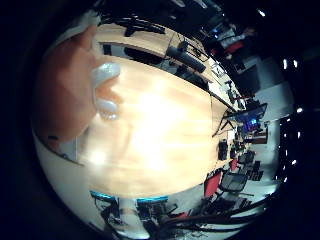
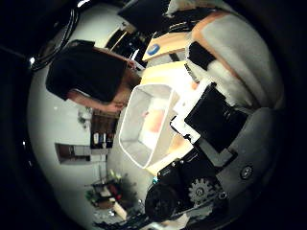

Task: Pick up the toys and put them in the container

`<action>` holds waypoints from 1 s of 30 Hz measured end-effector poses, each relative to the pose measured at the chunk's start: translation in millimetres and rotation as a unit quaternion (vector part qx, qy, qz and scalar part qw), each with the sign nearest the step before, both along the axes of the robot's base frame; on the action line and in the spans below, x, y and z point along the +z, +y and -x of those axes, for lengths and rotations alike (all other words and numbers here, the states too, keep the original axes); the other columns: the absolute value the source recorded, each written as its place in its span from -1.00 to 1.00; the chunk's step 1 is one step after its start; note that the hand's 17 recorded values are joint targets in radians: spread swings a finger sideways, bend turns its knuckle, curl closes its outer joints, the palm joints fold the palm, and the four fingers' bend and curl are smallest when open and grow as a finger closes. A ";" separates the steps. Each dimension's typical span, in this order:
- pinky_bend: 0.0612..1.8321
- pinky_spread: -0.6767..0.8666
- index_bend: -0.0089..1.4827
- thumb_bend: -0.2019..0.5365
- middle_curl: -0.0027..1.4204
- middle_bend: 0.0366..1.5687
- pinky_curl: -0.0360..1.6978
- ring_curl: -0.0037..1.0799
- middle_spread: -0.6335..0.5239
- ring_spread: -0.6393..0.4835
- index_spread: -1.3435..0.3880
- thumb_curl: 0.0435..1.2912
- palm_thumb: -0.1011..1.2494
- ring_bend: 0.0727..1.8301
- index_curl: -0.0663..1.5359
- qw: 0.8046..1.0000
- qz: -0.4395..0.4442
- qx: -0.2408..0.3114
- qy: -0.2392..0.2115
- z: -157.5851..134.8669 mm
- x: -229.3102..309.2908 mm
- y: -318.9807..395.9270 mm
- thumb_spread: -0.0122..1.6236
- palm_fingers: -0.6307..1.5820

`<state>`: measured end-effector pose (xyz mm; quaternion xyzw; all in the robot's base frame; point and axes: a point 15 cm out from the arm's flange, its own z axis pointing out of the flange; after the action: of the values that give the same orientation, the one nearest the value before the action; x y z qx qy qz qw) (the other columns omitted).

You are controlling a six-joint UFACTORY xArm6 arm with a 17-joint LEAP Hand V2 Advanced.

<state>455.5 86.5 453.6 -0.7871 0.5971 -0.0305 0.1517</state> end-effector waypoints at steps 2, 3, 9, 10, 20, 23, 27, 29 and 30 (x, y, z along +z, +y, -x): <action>0.33 -0.73 -0.67 -0.49 0.05 -0.22 -0.37 -0.04 -0.76 -0.48 -0.12 -0.37 0.89 0.22 -0.17 1.000 -0.001 0.016 0.002 0.4 2.1 16.3 0.31 0.60; 0.33 -0.73 -0.67 -0.49 0.05 -0.22 -0.37 -0.04 -0.76 -0.48 -0.12 -0.37 0.89 0.22 -0.16 1.000 -0.002 0.025 0.004 1.7 3.3 24.8 0.31 0.60; 0.32 -0.73 -0.71 -0.48 0.05 -0.22 -0.37 -0.05 -0.76 -0.49 -0.13 -0.37 0.89 0.22 -0.12 0.997 -0.012 0.078 0.013 9.0 13.2 82.9 0.31 0.60; 0.32 -0.73 -0.72 -0.48 0.06 -0.22 -0.37 -0.05 -0.76 -0.49 -0.13 -0.37 0.89 0.22 -0.10 0.996 -0.012 0.088 0.016 10.9 13.1 95.0 0.31 0.60; 0.32 -0.73 -0.74 -0.48 0.06 -0.22 -0.37 -0.05 -0.77 -0.50 -0.15 -0.37 0.89 0.22 -0.04 0.985 -0.004 0.166 0.044 26.0 -12.9 178.2 0.31 0.60; 0.33 -0.73 -0.75 -0.48 0.06 -0.22 -0.37 -0.05 -0.77 -0.50 -0.15 -0.37 0.89 0.22 -0.03 0.981 0.000 0.187 0.042 31.3 -13.4 200.5 0.31 0.60; 0.33 -0.73 -0.75 -0.48 0.06 -0.21 -0.37 -0.05 -0.77 -0.50 -0.15 -0.37 0.89 0.22 -0.01 0.977 0.002 0.210 0.041 39.9 -14.3 223.2 0.31 0.60; 0.32 -0.73 -0.75 -0.48 0.06 -0.20 -0.37 -0.05 -0.77 -0.50 -0.15 -0.37 0.89 0.22 -0.01 0.975 0.003 0.217 0.040 43.2 -14.2 230.0 0.31 0.59; 0.32 -0.73 -0.74 -0.48 0.06 -0.20 -0.37 -0.06 -0.77 -0.50 -0.15 -0.37 0.89 0.22 0.00 0.975 0.003 0.219 0.040 44.9 -14.6 232.4 0.31 0.60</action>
<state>410.6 318.9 439.0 -0.8998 0.4157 0.0330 0.1280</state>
